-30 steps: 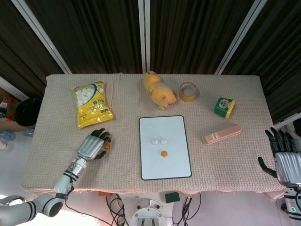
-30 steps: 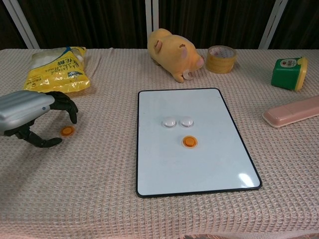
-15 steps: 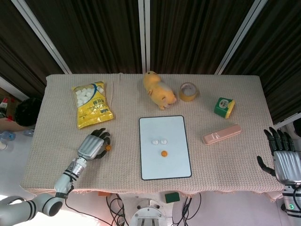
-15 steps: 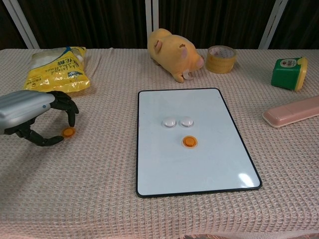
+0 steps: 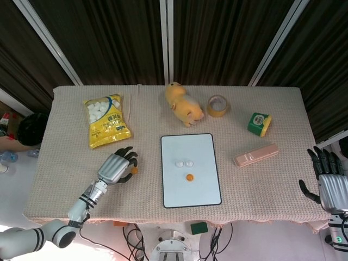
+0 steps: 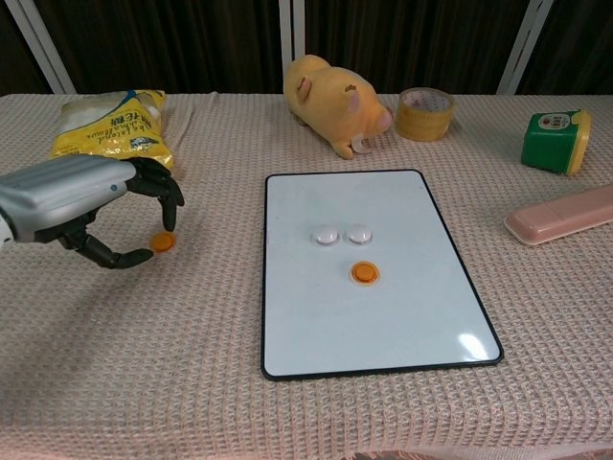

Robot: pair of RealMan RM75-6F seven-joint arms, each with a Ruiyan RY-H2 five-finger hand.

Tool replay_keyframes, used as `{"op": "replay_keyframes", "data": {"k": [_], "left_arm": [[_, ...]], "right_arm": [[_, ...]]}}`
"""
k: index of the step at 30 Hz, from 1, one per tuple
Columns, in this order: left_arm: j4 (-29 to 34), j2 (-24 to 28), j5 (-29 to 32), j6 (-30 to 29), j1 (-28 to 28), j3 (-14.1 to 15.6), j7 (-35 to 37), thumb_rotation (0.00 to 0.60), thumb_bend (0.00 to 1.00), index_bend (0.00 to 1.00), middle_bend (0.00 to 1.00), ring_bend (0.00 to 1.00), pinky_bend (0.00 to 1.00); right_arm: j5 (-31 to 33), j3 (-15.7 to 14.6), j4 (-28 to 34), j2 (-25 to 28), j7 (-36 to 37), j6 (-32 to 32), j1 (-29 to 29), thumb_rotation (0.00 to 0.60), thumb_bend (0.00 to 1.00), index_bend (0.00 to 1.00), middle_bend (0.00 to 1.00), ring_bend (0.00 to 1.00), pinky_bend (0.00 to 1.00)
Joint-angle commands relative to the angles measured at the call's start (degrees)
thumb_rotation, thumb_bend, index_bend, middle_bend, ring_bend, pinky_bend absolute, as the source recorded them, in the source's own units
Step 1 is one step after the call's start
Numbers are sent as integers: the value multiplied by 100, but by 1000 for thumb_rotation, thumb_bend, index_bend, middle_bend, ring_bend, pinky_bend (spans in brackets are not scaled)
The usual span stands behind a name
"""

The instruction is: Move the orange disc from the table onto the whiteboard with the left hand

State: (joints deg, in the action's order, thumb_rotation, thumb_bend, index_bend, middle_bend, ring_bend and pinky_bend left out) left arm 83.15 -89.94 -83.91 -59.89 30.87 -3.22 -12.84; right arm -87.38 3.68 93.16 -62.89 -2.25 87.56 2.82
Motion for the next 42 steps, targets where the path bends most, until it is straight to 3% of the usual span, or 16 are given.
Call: {"op": "replay_keyframes", "data": {"k": [1,7,16,24,31,42], "left_arm": [[326,-48,-66,268,303,-102,-229,600,312,480,253,107,221],[252,-482,-53,555,674,-191,-706,600,312,499,252,107,220],[-253,-1115,-117,585,994,-291,-569,600,312,532,214,75,205],[-450,-1337,-198,628,1255,-376,-410,600,312,569,195,55,172],[-633,-1476,83,963,1454,-396,-597,600,312,576,183,45,162],[-708,-1535,273,1011,1574,-411,-693,600,312,584,183,45,155]], "right_arm": [[4,11,8,10,11,8,2,600,327,0,0,0,0],[-75,56,-50,14,136,148,-13,600,327,0,0,0,0],[-108,77,-76,43,217,249,-47,600,327,0,0,0,0],[-107,91,-52,84,251,305,-76,600,327,0,0,0,0],[-55,90,-95,79,293,298,-103,600,327,0,0,0,0],[-27,137,-203,3,257,351,-111,600,327,0,0,0,0]]}}
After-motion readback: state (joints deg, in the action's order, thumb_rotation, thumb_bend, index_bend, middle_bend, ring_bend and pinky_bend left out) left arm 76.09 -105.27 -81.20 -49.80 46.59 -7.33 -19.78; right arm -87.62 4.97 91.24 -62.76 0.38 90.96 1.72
